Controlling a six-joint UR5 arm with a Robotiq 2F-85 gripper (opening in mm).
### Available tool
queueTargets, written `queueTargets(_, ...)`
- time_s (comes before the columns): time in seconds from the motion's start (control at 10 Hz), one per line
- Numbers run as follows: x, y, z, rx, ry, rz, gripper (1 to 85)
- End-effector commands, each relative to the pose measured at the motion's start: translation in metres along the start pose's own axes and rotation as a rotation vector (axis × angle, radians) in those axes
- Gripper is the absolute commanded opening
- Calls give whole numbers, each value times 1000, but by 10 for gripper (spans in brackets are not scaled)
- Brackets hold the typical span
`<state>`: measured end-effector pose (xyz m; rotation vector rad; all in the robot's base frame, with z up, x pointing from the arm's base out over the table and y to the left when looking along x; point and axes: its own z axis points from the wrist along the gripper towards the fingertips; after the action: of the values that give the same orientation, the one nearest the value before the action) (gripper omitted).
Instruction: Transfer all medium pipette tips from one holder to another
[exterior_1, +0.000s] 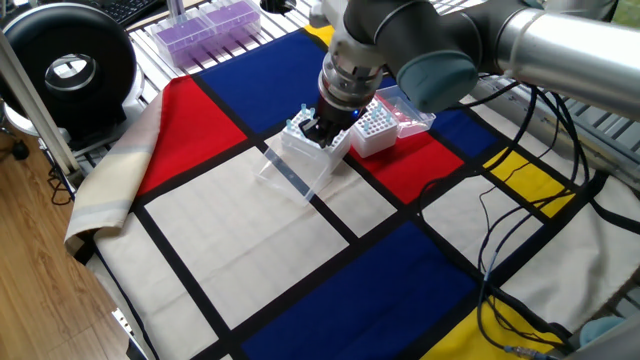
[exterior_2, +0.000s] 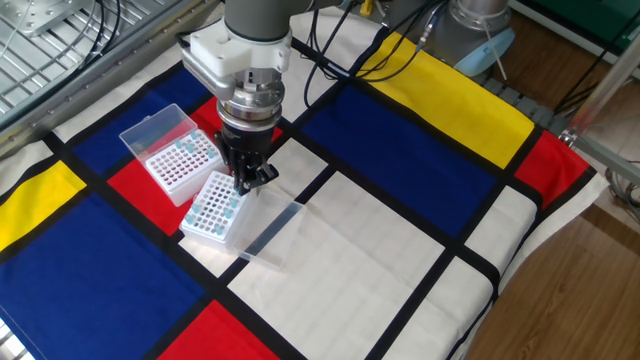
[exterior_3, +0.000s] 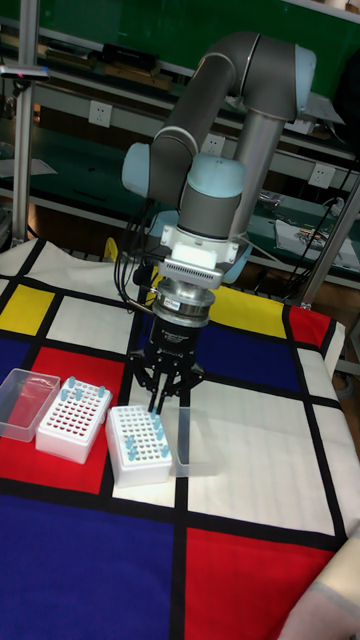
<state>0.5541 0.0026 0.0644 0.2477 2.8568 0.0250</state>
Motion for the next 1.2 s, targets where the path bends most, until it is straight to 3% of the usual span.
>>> queueTargets(0.0,-3,0,-4,-2,-4,30,33)
queueTargets(0.7,-13,0,-29,6,28,47,10)
queueTargets(1.1,-24,-5,-50,16,80,43,10)
